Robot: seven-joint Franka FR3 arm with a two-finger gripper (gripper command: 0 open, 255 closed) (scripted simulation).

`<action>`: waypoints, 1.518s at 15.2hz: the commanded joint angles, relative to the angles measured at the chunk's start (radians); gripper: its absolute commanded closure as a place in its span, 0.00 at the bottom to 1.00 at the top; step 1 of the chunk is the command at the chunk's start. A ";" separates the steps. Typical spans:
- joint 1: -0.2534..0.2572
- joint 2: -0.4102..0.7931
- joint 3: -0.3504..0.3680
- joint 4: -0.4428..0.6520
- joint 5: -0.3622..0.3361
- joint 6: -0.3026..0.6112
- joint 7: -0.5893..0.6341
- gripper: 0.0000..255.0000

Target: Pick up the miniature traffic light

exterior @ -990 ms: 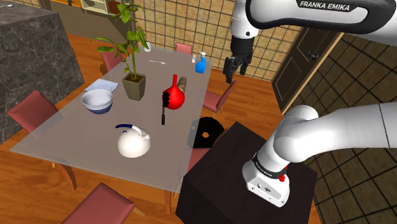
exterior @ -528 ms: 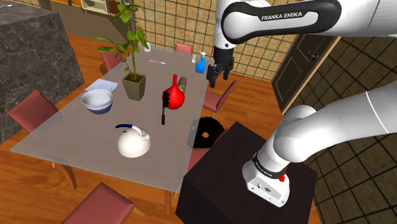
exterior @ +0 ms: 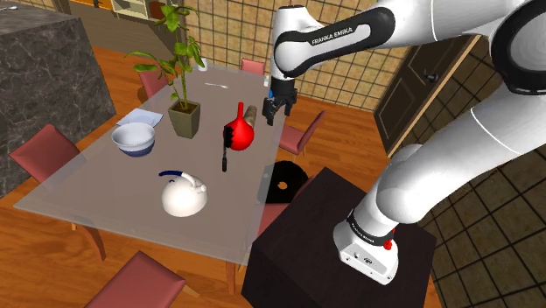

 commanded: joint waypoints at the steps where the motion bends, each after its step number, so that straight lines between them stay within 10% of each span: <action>1: 0.004 0.081 -0.004 0.035 0.012 0.055 -0.009 0.00; 23: -0.025 0.853 0.030 0.621 0.163 0.303 -0.141 0.00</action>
